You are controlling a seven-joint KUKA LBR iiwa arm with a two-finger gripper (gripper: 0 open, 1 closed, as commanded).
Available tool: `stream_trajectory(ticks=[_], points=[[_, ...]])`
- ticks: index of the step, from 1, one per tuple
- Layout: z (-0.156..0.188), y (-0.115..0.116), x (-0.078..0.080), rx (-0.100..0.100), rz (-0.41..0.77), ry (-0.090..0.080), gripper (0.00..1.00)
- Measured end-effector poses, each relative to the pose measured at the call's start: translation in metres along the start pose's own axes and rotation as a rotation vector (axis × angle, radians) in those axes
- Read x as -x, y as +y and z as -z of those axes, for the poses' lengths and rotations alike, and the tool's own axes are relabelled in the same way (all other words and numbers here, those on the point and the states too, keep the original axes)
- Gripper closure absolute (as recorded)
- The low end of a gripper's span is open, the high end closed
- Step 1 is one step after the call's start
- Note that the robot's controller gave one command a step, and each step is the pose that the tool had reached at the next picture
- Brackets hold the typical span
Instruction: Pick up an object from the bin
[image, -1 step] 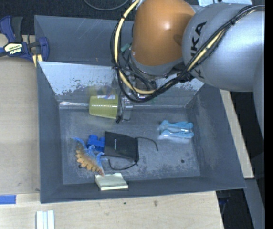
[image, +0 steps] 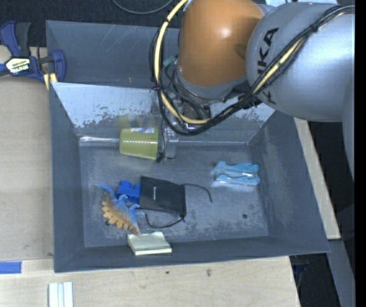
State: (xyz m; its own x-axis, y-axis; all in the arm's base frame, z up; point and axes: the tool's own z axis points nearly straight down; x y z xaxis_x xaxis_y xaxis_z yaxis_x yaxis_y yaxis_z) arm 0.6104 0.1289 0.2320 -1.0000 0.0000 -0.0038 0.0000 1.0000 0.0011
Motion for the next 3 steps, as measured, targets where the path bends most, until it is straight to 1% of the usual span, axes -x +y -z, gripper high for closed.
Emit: stream_trajectory(ticks=[1, 2, 3], points=[[-0.075, -0.019, -0.014, 0.0, 0.036, -0.001, 0.0], [-0.086, -0.039, -0.036, -0.001, 0.023, 0.006, 0.0], [-0.089, -0.042, -0.04, 0.001, -0.067, -0.003, 0.0]])
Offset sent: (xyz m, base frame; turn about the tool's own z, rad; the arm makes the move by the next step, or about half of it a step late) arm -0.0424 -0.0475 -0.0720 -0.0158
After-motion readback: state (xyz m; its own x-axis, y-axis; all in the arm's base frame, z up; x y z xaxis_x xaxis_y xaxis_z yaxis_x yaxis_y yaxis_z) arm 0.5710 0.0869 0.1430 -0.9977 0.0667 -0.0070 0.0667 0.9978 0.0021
